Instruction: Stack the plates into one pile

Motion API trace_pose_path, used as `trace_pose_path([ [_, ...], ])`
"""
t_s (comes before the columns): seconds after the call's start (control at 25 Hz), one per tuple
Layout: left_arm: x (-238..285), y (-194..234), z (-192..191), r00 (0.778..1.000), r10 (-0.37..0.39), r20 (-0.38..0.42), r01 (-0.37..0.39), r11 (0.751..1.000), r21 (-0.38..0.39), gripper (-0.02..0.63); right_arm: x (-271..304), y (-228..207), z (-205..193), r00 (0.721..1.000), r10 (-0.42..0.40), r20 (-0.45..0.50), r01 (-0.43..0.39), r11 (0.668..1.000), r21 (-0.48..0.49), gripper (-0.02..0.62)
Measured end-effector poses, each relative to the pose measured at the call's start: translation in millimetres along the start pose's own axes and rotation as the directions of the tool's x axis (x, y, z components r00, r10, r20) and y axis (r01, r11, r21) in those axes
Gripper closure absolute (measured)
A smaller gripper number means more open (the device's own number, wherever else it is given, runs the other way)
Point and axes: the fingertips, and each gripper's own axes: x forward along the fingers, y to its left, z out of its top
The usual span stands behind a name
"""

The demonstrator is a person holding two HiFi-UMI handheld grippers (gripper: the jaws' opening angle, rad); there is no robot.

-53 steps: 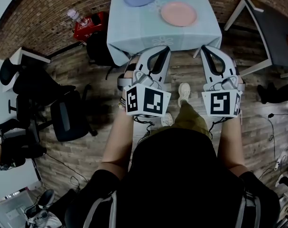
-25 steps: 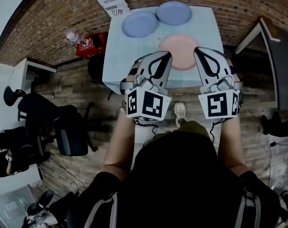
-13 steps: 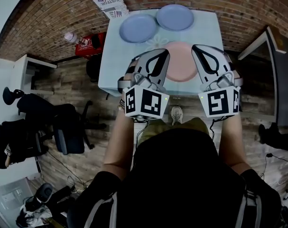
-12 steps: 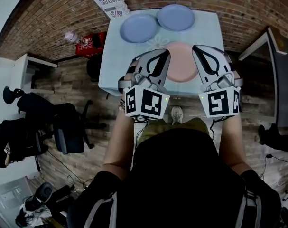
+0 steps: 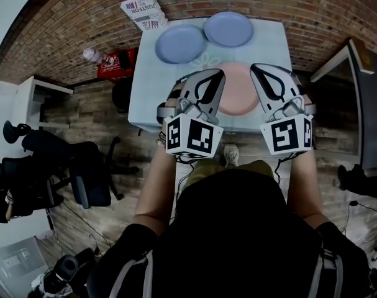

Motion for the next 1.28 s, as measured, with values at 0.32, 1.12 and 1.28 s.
trace_pose_path([
  [0.32, 12.7, -0.5, -5.9, 1.0, 0.017, -0.02, -0.016, 0.999, 0.038, 0.583, 5.6, -0.6, -11.0, 1.0, 0.019, -0.009, -0.019, 1.0, 0.015, 0.56],
  [1.12, 51.7, -120.0, -115.0, 0.94, -0.237, -0.244, 0.277, 0.949, 0.148, 0.488, 27.0, -1.1, -63.4, 0.994, 0.061, -0.092, -0.056, 0.997, 0.055, 0.56],
  [1.28, 59.2, -145.4, -132.8, 0.914, -0.29, -0.285, 0.34, 0.929, 0.146, 0.483, 31.0, -1.1, -64.9, 0.991, 0.083, -0.102, -0.08, 0.996, 0.032, 0.56],
])
